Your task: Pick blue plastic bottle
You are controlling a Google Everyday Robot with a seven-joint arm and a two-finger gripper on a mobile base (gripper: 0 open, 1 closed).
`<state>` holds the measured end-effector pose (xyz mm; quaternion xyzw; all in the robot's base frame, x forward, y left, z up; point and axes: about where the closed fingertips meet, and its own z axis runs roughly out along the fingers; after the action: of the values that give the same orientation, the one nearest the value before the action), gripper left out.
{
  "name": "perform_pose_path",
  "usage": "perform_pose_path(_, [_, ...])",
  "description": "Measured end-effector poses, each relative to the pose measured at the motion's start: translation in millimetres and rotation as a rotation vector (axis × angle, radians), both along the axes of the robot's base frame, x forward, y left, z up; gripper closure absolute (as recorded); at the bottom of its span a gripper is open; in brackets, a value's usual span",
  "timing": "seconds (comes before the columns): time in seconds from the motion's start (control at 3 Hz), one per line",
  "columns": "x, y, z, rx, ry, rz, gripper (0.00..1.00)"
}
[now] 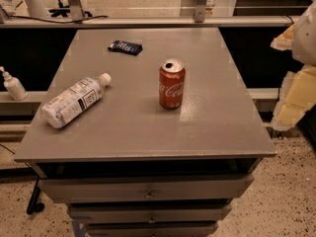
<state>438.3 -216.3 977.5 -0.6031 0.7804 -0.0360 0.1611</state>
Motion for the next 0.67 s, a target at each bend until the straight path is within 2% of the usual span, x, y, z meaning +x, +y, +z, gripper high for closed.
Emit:
perform_pose_path(0.33, [0.2,0.7,1.5,0.002,-0.008,0.003,0.0])
perform_pose_path(0.67, [15.5,23.0,-0.6,0.008,-0.036,0.083,0.0])
